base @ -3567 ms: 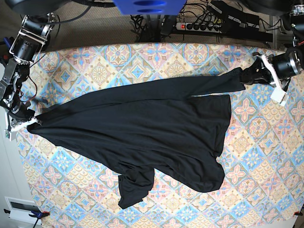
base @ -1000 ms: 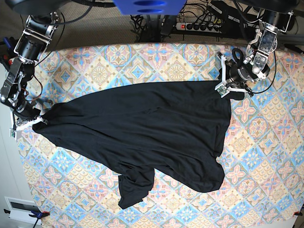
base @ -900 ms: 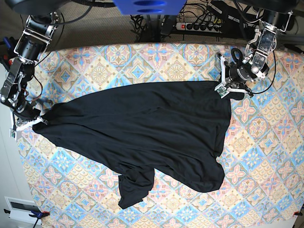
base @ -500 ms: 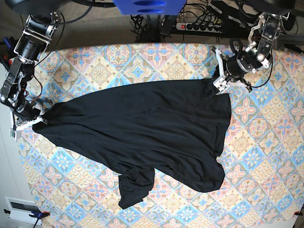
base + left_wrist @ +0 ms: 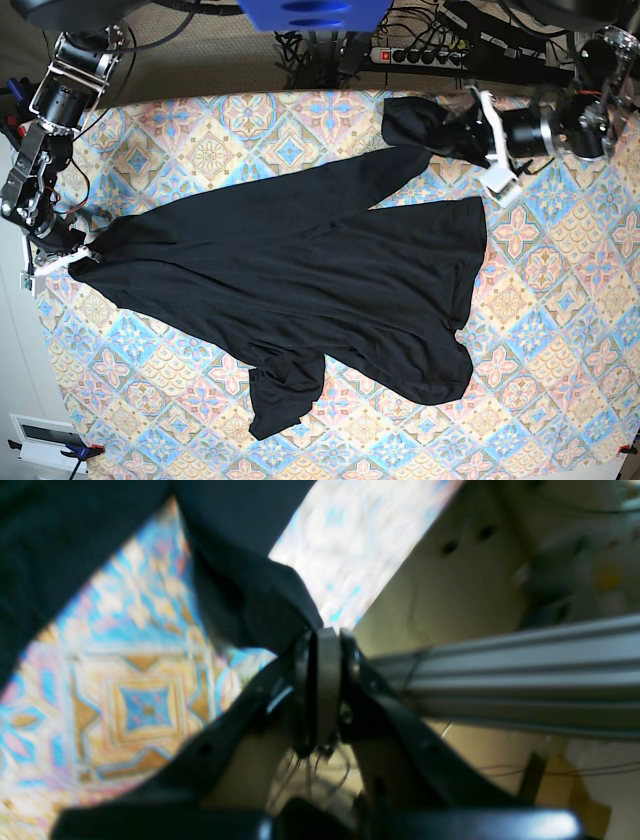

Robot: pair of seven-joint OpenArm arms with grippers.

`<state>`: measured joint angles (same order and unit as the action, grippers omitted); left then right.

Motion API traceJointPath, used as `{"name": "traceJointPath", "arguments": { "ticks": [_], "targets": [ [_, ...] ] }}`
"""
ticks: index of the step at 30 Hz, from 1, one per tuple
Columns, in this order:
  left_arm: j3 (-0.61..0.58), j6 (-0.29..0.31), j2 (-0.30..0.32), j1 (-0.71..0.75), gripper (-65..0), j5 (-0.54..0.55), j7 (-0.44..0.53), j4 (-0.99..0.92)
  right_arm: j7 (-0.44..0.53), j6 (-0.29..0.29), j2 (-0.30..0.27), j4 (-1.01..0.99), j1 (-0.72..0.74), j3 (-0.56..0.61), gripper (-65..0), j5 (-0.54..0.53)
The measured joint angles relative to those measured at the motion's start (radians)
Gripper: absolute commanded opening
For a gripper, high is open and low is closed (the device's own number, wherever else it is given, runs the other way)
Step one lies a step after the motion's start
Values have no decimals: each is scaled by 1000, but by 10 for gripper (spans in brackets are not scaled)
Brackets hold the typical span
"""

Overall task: Layout the t-shirt on the table in an organized manner, then fold the t-shirt properly
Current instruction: 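Drag the lifted shirt edge outward with the left gripper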

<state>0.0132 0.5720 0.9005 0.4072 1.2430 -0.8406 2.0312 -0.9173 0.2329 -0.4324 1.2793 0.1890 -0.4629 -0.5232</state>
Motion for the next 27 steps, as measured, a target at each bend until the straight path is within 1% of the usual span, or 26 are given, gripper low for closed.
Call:
{"name": "traceJointPath", "arguments": {
  "ticks": [1,3,5,6,8,10,12,14,16,18,20,22,24,27],
  "targets": [
    [37,13,1,-1,-650,46,-29,-13,0,-1,0,0,0,0,-649,1],
    [139,44,-14,0,-650,86,-156,-57,0,-1,0,-1,0,0,-649,1],
    [251,42,-70,-6,-650,94,-234,-141,0,0,0,-2,0,0,-649,1],
    [306,39,-105,-13,-650,93,-277,-199,0,0,0,-2,0,0,-649,0],
    [383,39,-151,-44,-650,76,-372,-328,0,0,0,-2,1,0,-649,1],
    [393,35,-172,-115,-650,-10,-405,-465,1,5,0,-3,4,1,-649,-2],
    [386,36,-183,-148,-650,-77,-392,-524,-2,1,0,-3,2,1,-649,0],
    [387,35,-203,-152,-650,-171,-387,-526,-2,0,0,-3,3,1,-649,0],
    [388,35,-235,-152,-650,-240,-394,-527,0,6,0,-3,3,1,-649,-3],
    [386,35,-271,-162,-642,-310,-408,-533,0,-1,4,-3,2,1,-649,0],
    [385,35,-285,-176,-607,-340,-396,-534,0,0,18,-3,2,1,-649,0],
    [360,35,-277,-183,-547,-380,-386,-531,-2,0,32,-3,-1,1,-649,0],
    [335,35,-273,-180,-489,-383,-398,-532,-5,3,33,-3,-4,1,-649,0],
    [336,35,-282,-180,-412,-380,-391,-532,-3,0,29,-3,-5,1,-649,0]
  ]
}}
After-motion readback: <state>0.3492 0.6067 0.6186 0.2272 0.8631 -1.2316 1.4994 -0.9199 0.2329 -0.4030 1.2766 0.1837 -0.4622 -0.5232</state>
